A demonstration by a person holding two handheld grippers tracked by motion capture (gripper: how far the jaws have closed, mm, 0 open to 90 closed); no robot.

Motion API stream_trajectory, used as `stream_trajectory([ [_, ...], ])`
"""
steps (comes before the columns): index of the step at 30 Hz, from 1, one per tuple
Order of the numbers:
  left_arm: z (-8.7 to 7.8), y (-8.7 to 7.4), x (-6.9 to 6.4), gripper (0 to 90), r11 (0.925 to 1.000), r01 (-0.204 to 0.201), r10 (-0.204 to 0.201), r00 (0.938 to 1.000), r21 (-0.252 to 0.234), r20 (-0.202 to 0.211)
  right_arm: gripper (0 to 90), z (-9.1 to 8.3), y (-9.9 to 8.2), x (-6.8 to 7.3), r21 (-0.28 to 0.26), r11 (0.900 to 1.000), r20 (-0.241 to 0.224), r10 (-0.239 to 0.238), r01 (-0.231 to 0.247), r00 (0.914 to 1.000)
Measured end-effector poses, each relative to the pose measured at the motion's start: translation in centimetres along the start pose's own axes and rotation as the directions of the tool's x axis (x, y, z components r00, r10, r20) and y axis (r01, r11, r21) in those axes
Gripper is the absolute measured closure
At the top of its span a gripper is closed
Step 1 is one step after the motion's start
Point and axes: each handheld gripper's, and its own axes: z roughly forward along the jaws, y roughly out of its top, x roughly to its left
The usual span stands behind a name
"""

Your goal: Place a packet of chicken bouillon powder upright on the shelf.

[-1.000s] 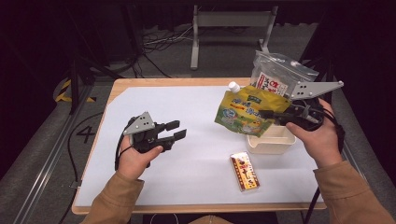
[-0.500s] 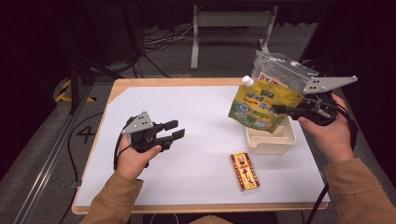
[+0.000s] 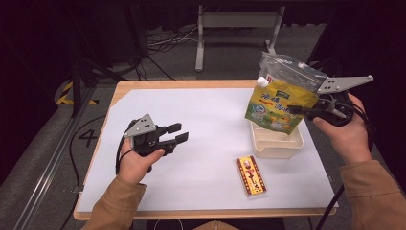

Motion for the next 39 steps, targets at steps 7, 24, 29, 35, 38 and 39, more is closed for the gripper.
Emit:
stream_trajectory([
  [7,0.0,-0.1,0.2,54.8,1.0000,0.000,0.000,1.0000,0.004,-0.001,83.6,-0.1,-0.3,-0.7,0.025,0.9997,0.005,0.004,-0.004,1.0000],
  [24,0.1,-0.2,0.2,54.7,0.9998,0.012,-0.013,0.9999,0.015,0.005,83.5,0.1,-1.2,-1.5,0.077,0.9967,-0.007,0.028,-0.027,0.9996],
  [29,0.1,-0.2,0.3,54.9,0.9998,0.014,-0.014,0.9999,0.013,0.005,83.5,0.5,-1.4,-1.7,0.096,0.9951,-0.019,0.027,-0.025,0.9994],
  [35,0.1,-0.2,0.4,55.0,0.9998,0.013,-0.013,0.9999,0.014,0.005,83.6,0.8,-1.6,-1.8,0.122,0.9922,-0.034,0.029,-0.025,0.9990],
  [38,0.1,-0.2,0.3,55.0,0.9997,0.017,-0.017,0.9998,0.020,0.009,83.8,1.0,-1.6,-1.7,0.137,0.9904,-0.042,0.023,-0.017,0.9989],
  [39,0.2,-0.3,0.3,55.0,0.9997,0.017,-0.018,0.9998,0.019,0.010,83.8,1.1,-1.6,-1.7,0.141,0.9899,-0.042,0.020,-0.014,0.9989],
])
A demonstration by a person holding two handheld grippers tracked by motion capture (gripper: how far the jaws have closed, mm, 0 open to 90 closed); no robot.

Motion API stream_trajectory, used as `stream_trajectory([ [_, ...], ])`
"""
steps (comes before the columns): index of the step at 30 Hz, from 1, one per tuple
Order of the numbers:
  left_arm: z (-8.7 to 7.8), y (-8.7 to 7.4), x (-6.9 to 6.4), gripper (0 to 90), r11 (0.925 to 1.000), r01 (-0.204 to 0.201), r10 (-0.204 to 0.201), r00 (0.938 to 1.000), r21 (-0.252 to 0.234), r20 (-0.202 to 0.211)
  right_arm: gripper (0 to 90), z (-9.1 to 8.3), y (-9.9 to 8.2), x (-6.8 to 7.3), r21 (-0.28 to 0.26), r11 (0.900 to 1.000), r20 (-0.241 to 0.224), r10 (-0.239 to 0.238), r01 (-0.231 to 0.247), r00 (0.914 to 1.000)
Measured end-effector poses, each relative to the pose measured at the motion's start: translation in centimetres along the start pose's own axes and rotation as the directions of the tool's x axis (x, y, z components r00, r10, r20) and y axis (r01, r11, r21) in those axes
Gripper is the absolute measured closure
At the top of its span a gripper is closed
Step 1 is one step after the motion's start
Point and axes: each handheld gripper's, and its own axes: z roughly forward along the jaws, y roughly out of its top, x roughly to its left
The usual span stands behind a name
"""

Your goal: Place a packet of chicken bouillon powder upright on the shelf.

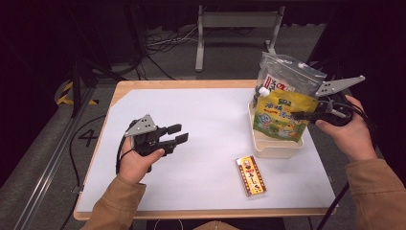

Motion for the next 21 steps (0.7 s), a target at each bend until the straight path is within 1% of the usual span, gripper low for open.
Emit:
stream_trajectory([
  [11,0.01,0.00,0.02,55.1,1.0000,0.001,-0.001,1.0000,0.002,0.002,83.9,0.50,-0.40,-0.39,0.033,0.9994,-0.005,0.006,-0.006,1.0000],
  [16,0.00,0.00,0.02,55.1,1.0000,0.004,-0.004,1.0000,0.000,0.002,83.9,0.76,-0.68,-0.63,0.027,0.9995,-0.001,0.014,-0.014,0.9999],
  [18,0.00,0.00,0.03,55.1,1.0000,0.003,-0.003,1.0000,0.002,0.002,83.9,0.93,-0.77,-0.69,0.032,0.9995,0.006,0.006,-0.006,1.0000],
  [21,0.01,0.00,0.03,55.1,1.0000,0.004,-0.004,1.0000,0.002,0.001,83.9,1.02,-0.82,-0.74,0.027,0.9996,0.013,0.007,-0.008,0.9999],
])
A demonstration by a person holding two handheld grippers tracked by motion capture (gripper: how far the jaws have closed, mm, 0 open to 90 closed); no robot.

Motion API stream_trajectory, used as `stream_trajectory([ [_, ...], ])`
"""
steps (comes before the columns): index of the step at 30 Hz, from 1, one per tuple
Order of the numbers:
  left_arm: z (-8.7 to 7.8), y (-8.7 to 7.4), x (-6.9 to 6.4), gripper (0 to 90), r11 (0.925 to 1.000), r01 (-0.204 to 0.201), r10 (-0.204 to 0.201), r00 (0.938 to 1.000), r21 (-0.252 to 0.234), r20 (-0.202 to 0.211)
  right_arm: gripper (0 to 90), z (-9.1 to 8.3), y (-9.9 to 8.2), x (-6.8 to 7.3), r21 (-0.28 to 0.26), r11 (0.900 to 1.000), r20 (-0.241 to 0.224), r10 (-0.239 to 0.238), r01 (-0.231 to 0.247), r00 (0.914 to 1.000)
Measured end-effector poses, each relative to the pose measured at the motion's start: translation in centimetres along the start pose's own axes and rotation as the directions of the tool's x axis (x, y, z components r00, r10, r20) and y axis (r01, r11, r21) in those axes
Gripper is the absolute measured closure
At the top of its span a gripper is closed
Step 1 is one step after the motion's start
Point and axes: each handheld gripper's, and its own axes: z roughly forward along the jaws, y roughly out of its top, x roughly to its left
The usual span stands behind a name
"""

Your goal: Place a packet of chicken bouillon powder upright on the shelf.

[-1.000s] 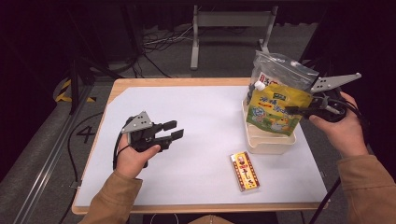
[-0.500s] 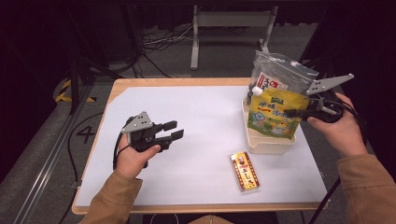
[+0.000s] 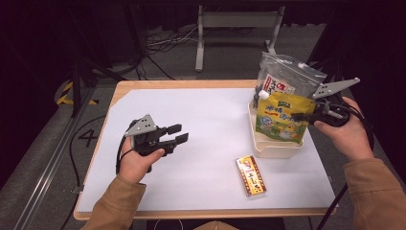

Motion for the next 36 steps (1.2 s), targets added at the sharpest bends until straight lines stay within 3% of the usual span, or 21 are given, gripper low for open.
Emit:
stream_trajectory([
  [16,0.0,0.0,0.0,55.1,1.0000,0.001,-0.001,1.0000,0.002,-0.001,85.0,1.9,-1.5,-0.3,-0.016,0.9992,-0.023,0.036,-0.036,0.9991],
  [36,0.3,-0.1,-0.1,55.1,1.0000,0.000,0.000,1.0000,0.010,0.006,84.0,2.8,-3.4,-0.8,-0.039,0.9954,-0.055,0.086,-0.088,0.9948],
])
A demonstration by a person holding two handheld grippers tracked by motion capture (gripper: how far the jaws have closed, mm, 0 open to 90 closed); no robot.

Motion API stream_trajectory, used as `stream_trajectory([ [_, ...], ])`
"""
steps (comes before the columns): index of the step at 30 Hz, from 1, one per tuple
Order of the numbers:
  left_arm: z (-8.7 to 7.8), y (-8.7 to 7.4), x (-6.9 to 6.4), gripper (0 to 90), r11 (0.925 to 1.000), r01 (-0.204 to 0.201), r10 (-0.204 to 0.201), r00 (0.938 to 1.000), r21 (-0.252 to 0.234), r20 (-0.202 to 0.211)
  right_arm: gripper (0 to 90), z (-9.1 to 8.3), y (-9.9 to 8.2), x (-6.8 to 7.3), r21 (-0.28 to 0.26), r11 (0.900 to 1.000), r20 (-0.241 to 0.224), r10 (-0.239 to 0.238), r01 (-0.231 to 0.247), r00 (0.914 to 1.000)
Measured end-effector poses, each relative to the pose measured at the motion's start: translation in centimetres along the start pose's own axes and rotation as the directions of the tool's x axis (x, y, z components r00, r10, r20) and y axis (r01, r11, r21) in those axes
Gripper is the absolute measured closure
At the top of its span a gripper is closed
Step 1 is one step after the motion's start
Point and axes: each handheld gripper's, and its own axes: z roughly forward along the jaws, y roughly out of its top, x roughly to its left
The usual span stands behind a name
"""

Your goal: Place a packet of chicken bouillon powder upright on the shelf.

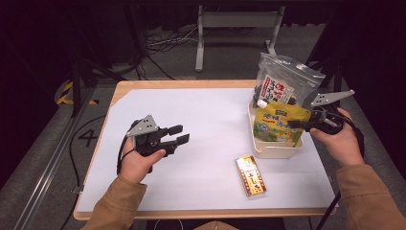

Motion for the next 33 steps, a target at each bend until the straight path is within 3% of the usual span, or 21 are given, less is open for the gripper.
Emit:
stream_trajectory([
  [11,0.2,-0.1,0.0,54.7,0.9999,0.000,0.000,1.0000,0.010,0.003,81.0,-0.1,-0.5,-0.1,0.003,0.9999,0.006,0.017,-0.017,0.9998],
  [20,0.5,-0.1,0.0,53.2,0.9998,0.015,-0.015,0.9998,0.012,0.012,59.0,-1.2,-0.9,0.0,-0.054,0.9954,0.019,0.080,-0.079,0.9966],
  [28,0.7,-0.1,0.1,50.5,0.9997,0.010,-0.010,0.9999,0.021,0.009,53.0,-2.3,-1.1,0.8,-0.083,0.9920,0.043,0.099,-0.095,0.9942],
  [33,0.8,0.0,0.2,49.4,0.9996,0.002,-0.002,1.0000,0.028,0.009,52.1,-3.1,-1.0,1.6,-0.093,0.9924,0.063,0.086,-0.080,0.9943],
])
